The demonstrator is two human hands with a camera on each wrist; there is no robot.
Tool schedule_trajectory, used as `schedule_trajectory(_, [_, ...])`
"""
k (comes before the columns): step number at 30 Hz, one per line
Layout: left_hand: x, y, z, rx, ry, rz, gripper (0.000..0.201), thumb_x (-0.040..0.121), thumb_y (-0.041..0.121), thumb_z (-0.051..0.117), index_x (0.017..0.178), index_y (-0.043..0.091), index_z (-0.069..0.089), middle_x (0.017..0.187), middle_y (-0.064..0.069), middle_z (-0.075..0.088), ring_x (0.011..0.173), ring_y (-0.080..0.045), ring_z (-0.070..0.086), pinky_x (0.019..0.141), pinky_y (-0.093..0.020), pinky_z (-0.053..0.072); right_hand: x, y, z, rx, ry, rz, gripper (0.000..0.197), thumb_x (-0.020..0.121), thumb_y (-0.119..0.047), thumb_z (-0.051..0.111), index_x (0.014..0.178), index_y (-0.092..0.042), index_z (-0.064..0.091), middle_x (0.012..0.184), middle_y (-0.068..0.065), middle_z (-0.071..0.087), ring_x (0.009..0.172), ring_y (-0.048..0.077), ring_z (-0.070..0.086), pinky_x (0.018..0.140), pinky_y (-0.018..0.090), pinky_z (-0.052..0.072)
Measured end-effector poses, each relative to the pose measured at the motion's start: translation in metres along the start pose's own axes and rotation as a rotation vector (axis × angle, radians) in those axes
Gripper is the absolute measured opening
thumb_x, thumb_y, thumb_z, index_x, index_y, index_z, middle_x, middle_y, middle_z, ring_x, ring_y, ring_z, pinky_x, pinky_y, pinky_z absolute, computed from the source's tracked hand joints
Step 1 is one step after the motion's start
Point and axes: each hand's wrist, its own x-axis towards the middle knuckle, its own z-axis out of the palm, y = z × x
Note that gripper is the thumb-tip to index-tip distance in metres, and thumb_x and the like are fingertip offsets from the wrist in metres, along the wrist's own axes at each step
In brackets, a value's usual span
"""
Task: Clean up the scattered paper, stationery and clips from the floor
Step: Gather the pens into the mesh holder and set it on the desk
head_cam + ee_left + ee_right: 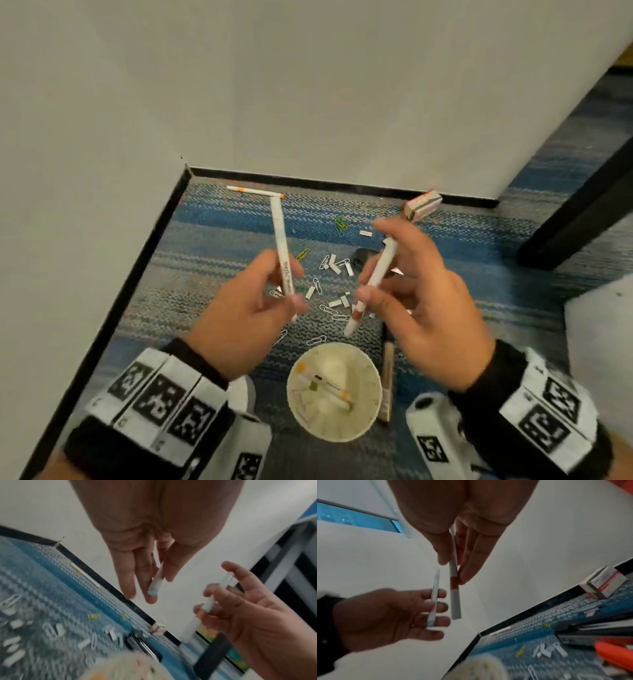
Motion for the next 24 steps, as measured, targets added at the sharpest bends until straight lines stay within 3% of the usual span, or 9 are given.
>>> schedule_trajectory(2, [-0.022, -0.001, 0.013, 0.056, -0.017, 0.042, 0.018, 0.071, 0.031, 0.065, 0.086, 0.025, 0.057, 0.082, 0.006, 0.062, 0.078, -0.015, 0.067, 0.076, -0.032, 0.053, -0.024, -0.002, 0.007, -0.073, -0.067, -0.037, 0.058, 0.089, -0.031, 0.056, 0.131, -0.058, 0.025, 0.092, -0.012, 0.063, 0.078, 0.007, 0.067, 0.072, 0.031, 0.056])
schedule_trajectory(4, [-0.035, -0.006, 0.024, 0.187, -0.041, 0.068, 0.026, 0.065, 0.050, 0.059, 0.079, 0.028, 0.061, 0.076, 0.014, 0.065, 0.079, -0.004, 0.064, 0.076, -0.021, 0.049, -0.040, 0.000, 0.013, -0.185, -0.126, -0.037, 0.054, 0.090, -0.038, 0.049, 0.136, -0.053, 0.023, 0.096, -0.015, 0.065, 0.088, 0.005, 0.065, 0.078, 0.033, 0.053])
schedule_trajectory(7, [-0.042, -0.017, 0.037, 0.391, -0.074, 0.059, 0.045, 0.058, 0.062, 0.048, 0.083, 0.031, 0.068, 0.083, 0.018, 0.067, 0.086, -0.001, 0.060, 0.076, -0.013, 0.042, -0.053, 0.002, 0.021, -0.291, -0.162, -0.082, 0.053, 0.092, -0.038, 0.044, 0.139, -0.049, 0.022, 0.104, -0.015, 0.065, 0.098, 0.006, 0.059, 0.086, 0.026, 0.047])
schedule_trajectory(10, [-0.043, -0.023, 0.044, 0.446, -0.134, 0.110, 0.049, 0.062, 0.060, 0.047, 0.094, 0.030, 0.070, 0.100, 0.012, 0.067, 0.096, -0.003, 0.058, 0.086, -0.017, 0.040, -0.060, 0.007, 0.029, -0.298, -0.182, -0.087, 0.047, 0.094, -0.033, 0.042, 0.139, -0.041, 0.032, 0.110, -0.010, 0.065, 0.105, 0.007, 0.055, 0.090, 0.020, 0.043])
schedule_trajectory(13, [-0.042, -0.026, 0.044, 0.457, -0.112, 0.144, 0.051, 0.069, 0.059, 0.043, 0.091, 0.023, 0.071, 0.092, 0.017, 0.063, 0.092, -0.001, 0.056, 0.082, -0.009, 0.036, -0.062, 0.015, 0.035, -0.350, -0.200, -0.106, 0.038, 0.094, -0.029, 0.043, 0.131, -0.030, 0.050, 0.110, -0.011, 0.066, 0.107, 0.008, 0.054, 0.093, 0.020, 0.043])
schedule_trajectory(18, [-0.026, -0.020, 0.034, 0.521, -0.092, 0.121, 0.051, 0.071, 0.057, 0.036, 0.083, 0.020, 0.069, 0.079, 0.005, 0.068, 0.078, -0.011, 0.061, 0.075, -0.029, 0.047, -0.044, 0.016, 0.035, -0.332, -0.277, -0.064, 0.038, 0.094, -0.035, 0.040, 0.129, -0.027, 0.053, 0.116, -0.008, 0.065, 0.106, 0.013, 0.058, 0.093, 0.024, 0.044])
schedule_trajectory(22, [0.014, -0.005, 0.007, 0.612, -0.033, 0.078, 0.015, 0.086, 0.037, 0.056, 0.084, 0.025, 0.063, 0.065, 0.011, 0.058, 0.060, -0.002, 0.052, 0.059, -0.021, 0.040, 0.000, 0.028, 0.020, -0.347, -0.240, 0.007, 0.027, 0.094, -0.026, 0.048, 0.117, -0.025, 0.062, 0.105, -0.006, 0.069, 0.094, 0.011, 0.062, 0.086, 0.027, 0.048])
schedule_trajectory(24, [0.044, -0.001, -0.012, 0.658, 0.007, 0.033, 0.007, 0.087, 0.032, 0.058, 0.081, 0.028, 0.059, 0.063, 0.014, 0.054, 0.060, 0.000, 0.049, 0.058, -0.021, 0.036, 0.022, 0.043, 0.013, -0.394, -0.227, 0.091, 0.026, 0.092, -0.018, 0.052, 0.115, -0.024, 0.064, 0.104, -0.004, 0.070, 0.094, 0.014, 0.063, 0.086, 0.031, 0.050])
